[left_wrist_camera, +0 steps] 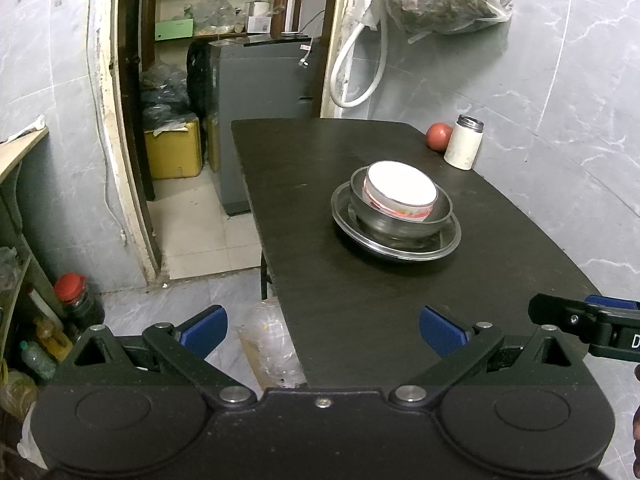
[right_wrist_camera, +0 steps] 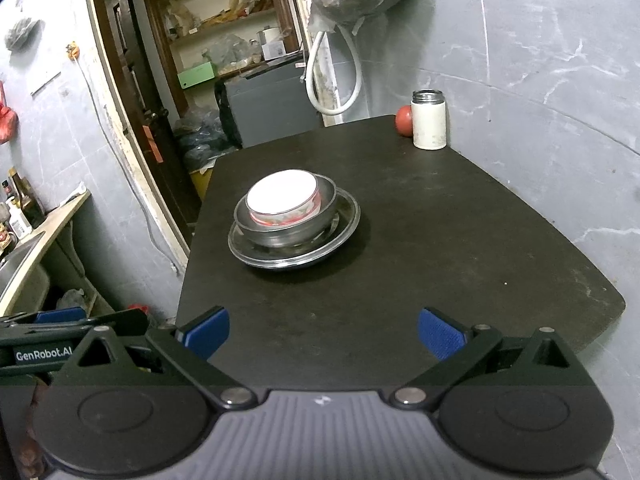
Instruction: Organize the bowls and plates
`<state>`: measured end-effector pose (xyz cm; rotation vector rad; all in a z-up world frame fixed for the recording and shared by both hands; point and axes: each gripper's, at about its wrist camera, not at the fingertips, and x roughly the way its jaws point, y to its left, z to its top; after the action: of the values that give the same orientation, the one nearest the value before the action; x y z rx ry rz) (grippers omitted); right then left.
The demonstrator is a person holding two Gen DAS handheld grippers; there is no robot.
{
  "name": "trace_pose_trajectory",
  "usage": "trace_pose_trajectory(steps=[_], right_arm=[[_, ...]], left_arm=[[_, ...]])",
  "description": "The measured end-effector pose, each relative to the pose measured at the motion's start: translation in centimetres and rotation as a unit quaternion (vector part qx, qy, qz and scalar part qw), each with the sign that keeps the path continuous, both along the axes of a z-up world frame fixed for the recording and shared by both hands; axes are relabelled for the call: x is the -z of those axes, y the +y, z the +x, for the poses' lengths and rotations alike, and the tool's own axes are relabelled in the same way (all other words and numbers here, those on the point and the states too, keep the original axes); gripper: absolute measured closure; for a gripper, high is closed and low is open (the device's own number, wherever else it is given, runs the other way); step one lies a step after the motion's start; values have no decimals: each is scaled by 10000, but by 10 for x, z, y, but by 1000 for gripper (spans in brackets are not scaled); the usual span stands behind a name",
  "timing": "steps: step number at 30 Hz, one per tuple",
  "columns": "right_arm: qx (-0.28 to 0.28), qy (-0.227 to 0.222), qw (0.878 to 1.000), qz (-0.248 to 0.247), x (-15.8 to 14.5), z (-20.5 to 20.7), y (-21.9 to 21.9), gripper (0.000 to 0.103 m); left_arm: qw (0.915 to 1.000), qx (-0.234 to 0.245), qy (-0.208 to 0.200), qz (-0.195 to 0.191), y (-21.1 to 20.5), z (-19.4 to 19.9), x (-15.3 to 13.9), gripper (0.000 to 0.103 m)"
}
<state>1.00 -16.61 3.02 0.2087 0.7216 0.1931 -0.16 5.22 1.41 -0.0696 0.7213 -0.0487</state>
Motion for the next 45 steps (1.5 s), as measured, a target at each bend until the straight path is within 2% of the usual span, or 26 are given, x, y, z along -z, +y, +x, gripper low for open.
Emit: trace_pose_trajectory(steps=[45], right_arm=[[-15,17,10000,-69,-4,3,9,0]], left_arm=[[10000,-1,5,-56,11,2,-2,1]])
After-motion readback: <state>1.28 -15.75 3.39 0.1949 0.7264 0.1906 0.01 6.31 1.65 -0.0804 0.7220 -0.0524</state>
